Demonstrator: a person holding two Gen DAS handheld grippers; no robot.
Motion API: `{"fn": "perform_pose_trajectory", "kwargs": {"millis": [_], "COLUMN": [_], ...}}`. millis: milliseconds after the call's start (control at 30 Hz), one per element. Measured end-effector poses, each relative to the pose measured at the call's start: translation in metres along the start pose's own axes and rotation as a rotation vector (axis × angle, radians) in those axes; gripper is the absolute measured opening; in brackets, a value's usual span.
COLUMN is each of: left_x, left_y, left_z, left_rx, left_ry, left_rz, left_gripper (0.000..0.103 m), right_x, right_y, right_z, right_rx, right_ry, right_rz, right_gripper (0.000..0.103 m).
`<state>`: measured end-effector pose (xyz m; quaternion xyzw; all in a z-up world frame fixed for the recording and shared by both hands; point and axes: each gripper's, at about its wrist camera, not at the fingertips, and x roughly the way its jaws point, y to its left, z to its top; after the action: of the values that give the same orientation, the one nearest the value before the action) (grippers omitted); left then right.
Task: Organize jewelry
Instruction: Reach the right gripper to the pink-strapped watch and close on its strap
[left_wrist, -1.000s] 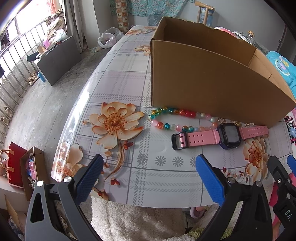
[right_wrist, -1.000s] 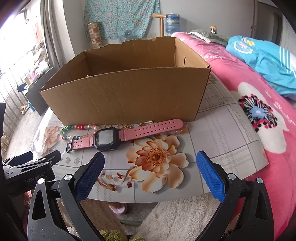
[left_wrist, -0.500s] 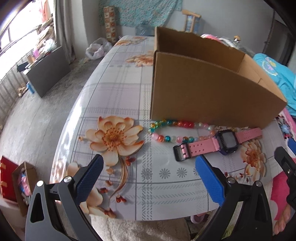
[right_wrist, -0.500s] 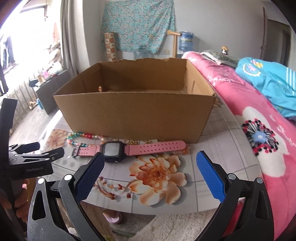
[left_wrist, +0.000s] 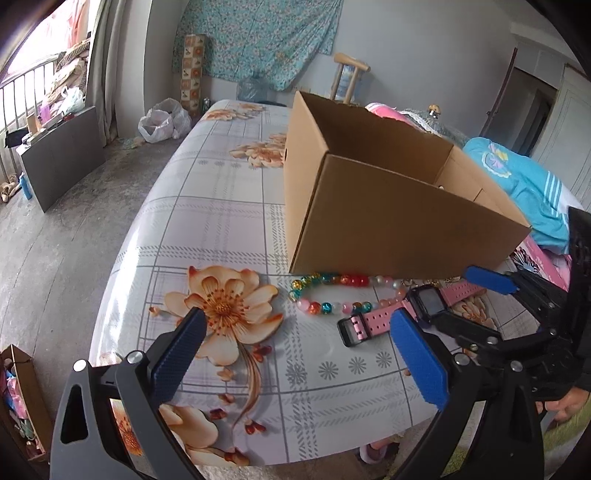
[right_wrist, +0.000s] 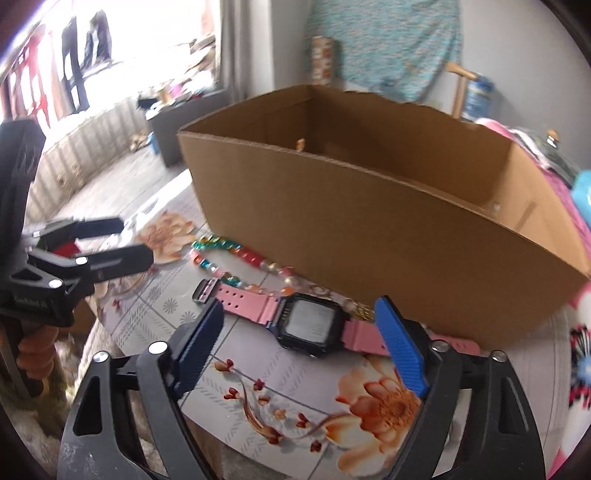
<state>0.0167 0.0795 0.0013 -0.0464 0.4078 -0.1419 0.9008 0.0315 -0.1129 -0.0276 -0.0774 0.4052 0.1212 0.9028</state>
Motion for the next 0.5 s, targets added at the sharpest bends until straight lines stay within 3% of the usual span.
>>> {"fn": "perform_pose_trajectory", "kwargs": {"millis": [133, 333, 433, 500], "left_x": [-0.001, -0.001, 0.000, 0.001], "left_y": [-0.002, -0.026, -0.036, -0.042], "left_z": [-0.005, -0.020, -0.027, -0.032], "left_rx": [0.056, 0.252, 0.292, 0.309], "left_ry": [-0.003, -0.024, -0.036, -0.041], "left_rz": [-0.008, 0.036, 0.035, 0.025], "left_gripper": [0.098, 0.098, 0.097, 0.089], "right_x": [0.017, 0.040, 0.041, 0.039], "right_y": [0.009, 0.012, 0.010, 0.012], "right_z": [0.007, 0.001, 0.003, 0.001], "right_rx": [-0.109, -0.266, -0.249, -0.253], "right_ry": [0.063, 0.160, 0.172, 0.181], "right_rz": [0.037, 0.017, 0.030, 0.021], "right_gripper": [0.065, 0.064, 0.060, 0.055]}}
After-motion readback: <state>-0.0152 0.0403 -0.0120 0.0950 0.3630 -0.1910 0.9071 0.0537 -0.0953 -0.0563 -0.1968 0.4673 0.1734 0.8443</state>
